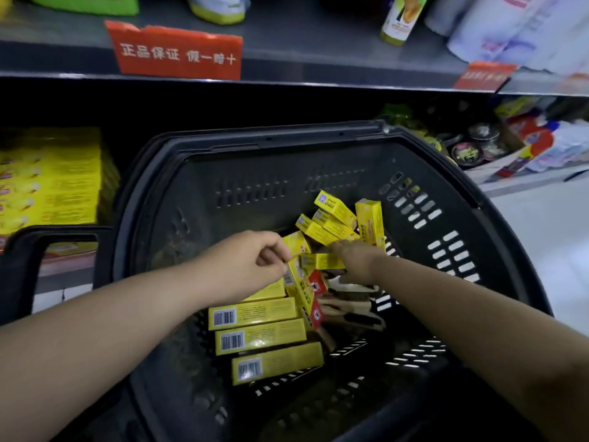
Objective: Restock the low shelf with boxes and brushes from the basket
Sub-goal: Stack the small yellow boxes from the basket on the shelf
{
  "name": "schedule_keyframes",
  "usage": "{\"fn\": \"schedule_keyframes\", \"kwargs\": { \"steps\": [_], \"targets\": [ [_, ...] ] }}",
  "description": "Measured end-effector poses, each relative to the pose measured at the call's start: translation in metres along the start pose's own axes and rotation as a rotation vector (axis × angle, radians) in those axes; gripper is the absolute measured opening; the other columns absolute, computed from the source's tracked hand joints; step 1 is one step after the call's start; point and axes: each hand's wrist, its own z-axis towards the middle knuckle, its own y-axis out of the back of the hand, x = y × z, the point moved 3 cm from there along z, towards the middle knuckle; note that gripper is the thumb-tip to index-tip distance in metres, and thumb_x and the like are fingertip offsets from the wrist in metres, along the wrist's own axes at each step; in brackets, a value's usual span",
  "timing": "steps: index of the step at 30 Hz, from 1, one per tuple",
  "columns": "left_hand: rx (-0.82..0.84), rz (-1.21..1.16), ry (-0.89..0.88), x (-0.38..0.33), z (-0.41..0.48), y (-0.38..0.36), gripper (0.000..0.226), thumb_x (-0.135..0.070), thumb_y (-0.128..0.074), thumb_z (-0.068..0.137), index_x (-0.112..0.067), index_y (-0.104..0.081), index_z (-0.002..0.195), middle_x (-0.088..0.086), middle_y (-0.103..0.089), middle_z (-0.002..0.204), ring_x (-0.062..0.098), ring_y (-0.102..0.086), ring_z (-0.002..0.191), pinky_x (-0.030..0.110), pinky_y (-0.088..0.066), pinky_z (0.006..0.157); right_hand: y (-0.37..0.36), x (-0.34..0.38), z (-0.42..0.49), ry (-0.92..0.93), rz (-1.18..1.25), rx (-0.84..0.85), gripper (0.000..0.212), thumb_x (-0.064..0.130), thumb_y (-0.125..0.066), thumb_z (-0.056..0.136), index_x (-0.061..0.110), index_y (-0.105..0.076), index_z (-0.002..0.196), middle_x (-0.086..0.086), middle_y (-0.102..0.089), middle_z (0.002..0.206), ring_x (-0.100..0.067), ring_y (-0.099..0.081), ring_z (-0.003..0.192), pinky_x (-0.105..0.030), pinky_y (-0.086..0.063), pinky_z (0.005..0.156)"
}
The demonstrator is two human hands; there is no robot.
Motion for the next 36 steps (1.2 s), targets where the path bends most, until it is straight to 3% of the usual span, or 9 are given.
{"fn": "schedule_keyframes", "kwargs": {
  "steps": [4,7,10,12,17,22,27,31,36],
  "targets": [
    [0.02,-0.001,0.036,0.004,0.0,0.0,0.01,-0.023,-0.059,0.087,-0.029,-0.063,0.095,-0.01,-0.066,0.093,0.004,-0.061,0.089,0.028,-0.05,0.086,0.005,0.014,0.014,0.034,-0.074,-0.093,0.042,0.015,-0.054,0.09,0.02,-0.045,0.131,-0.007,-0.061,0.117,-0.029,-0.059,0.104,-0.034,-0.048,0.073],
    [-0.008,-0.036,0.091,0.004,0.001,0.004,0.015,-0.024,-0.06,0.087,-0.029,-0.062,0.101,-0.011,-0.064,0.099,0.004,-0.061,0.091,0.029,-0.05,0.088,0.036,0.015,-0.001,0.029,0.064,-0.18,0.041,0.036,-0.06,0.087,0.021,-0.052,0.125,-0.006,-0.064,0.111,-0.028,-0.059,0.102,-0.032,-0.047,0.073],
    [-0.059,-0.081,0.185,0.005,0.004,0.009,0.042,-0.033,-0.063,0.085,-0.026,-0.05,0.124,-0.01,-0.055,0.121,0.01,-0.057,0.106,0.034,-0.047,0.094,0.075,0.029,-0.027,0.066,0.485,-0.34,0.024,0.04,-0.069,0.078,0.018,-0.06,0.084,-0.008,-0.068,0.089,-0.026,-0.062,0.082,-0.039,-0.053,0.073],
    [-0.085,-0.166,0.242,0.004,0.003,0.01,0.066,-0.042,-0.067,0.079,-0.025,-0.038,0.136,-0.01,-0.05,0.123,0.013,-0.053,0.114,0.037,-0.046,0.097,0.092,0.052,-0.042,0.115,0.9,-0.342,0.024,0.035,-0.073,0.076,0.013,-0.066,0.08,-0.011,-0.072,0.085,-0.028,-0.066,0.076,-0.043,-0.054,0.075],
    [-0.181,-0.468,0.352,0.008,0.004,0.016,0.055,-0.036,-0.077,0.072,-0.015,-0.051,0.116,0.011,-0.068,0.102,0.024,-0.069,0.087,0.042,-0.056,0.081,0.102,0.094,-0.047,0.241,1.385,-0.215,0.022,0.04,-0.068,0.082,0.019,-0.063,0.073,0.007,-0.068,0.065,-0.005,-0.067,0.062,-0.019,-0.054,0.058],
    [-0.168,-0.697,0.467,0.015,0.006,0.018,0.046,-0.028,-0.068,0.082,-0.009,-0.044,0.117,0.015,-0.067,0.1,0.026,-0.067,0.084,0.034,-0.054,0.068,0.087,0.024,-0.014,-0.16,0.904,-0.566,0.029,0.031,-0.068,0.084,0.014,-0.052,0.102,-0.006,-0.056,0.111,-0.017,-0.059,0.093,-0.027,-0.046,0.079],
    [-0.175,-0.774,0.454,0.011,0.009,0.017,0.039,-0.023,-0.064,0.086,-0.01,-0.046,0.118,0.014,-0.065,0.099,0.024,-0.064,0.087,0.034,-0.053,0.077,0.057,-0.019,0.018,-0.303,0.505,-0.386,0.062,0.027,-0.068,0.084,0.009,-0.034,0.133,-0.015,-0.039,0.132,-0.033,-0.048,0.116,-0.035,-0.04,0.088],
    [-0.144,-0.819,0.454,0.009,0.008,0.018,0.042,-0.021,-0.062,0.088,-0.009,-0.044,0.123,0.017,-0.066,0.104,0.026,-0.066,0.091,0.034,-0.054,0.076,0.058,-0.016,0.027,-0.228,0.275,-0.35,0.06,0.035,-0.054,0.093,0.016,-0.027,0.143,-0.015,-0.044,0.136,-0.036,-0.049,0.117,-0.041,-0.044,0.088],
    [-0.162,-0.792,0.446,0.01,0.009,0.019,0.047,-0.025,-0.063,0.087,-0.01,-0.041,0.126,0.015,-0.066,0.105,0.027,-0.065,0.095,0.04,-0.053,0.086,0.101,0.002,-0.003,-0.127,0.101,-0.459,0.044,0.04,-0.051,0.093,0.014,-0.04,0.128,-0.015,-0.064,0.107,-0.033,-0.062,0.094,-0.034,-0.044,0.065]
  ]
}}
